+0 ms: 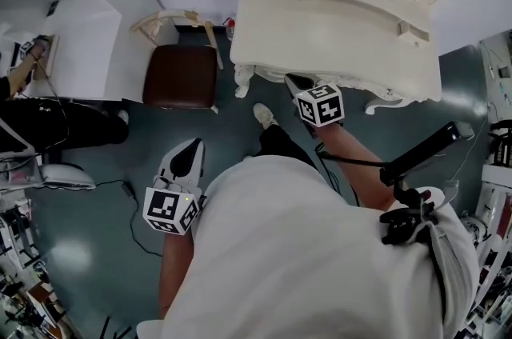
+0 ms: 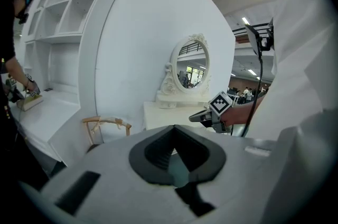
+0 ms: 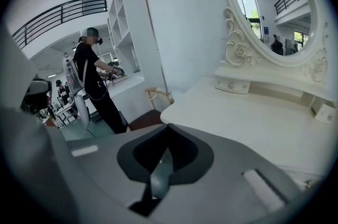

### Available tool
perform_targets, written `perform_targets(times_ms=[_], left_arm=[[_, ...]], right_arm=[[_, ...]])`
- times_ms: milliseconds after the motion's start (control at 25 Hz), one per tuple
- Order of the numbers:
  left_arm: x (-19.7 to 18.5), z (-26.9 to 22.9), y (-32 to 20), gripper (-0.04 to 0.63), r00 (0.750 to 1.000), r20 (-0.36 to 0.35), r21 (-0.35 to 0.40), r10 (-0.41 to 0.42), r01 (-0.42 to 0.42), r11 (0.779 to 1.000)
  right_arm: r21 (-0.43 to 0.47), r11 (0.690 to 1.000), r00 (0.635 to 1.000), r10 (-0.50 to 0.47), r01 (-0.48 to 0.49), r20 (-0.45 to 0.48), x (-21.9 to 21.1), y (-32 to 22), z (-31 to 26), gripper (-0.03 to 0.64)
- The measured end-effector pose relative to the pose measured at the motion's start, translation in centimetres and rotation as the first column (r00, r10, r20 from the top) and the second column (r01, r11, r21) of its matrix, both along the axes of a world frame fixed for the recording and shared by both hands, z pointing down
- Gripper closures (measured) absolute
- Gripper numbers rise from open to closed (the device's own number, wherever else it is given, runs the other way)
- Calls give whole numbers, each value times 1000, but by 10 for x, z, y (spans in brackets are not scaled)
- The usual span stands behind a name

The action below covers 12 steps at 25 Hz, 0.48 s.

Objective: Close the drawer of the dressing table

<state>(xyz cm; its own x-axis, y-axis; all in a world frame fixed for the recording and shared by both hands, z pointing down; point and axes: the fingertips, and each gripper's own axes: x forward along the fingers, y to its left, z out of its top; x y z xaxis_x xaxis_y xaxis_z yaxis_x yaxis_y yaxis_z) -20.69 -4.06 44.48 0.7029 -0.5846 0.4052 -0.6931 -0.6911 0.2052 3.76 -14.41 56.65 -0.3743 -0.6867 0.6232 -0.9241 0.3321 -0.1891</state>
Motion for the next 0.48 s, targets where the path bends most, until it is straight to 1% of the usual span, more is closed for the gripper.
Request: perform_targets(times_ms=[200,480], left_arm=[[-8,-2,34,592,1000,-17,10,12,-12,1000],[-2,11,44,592,999,-26,1,26,-26,1000]], right_arm=[[32,999,999,-40,41,-23,-17,40,-22,617],[50,993,994,-100,103,-53,-27,58,-27,617]])
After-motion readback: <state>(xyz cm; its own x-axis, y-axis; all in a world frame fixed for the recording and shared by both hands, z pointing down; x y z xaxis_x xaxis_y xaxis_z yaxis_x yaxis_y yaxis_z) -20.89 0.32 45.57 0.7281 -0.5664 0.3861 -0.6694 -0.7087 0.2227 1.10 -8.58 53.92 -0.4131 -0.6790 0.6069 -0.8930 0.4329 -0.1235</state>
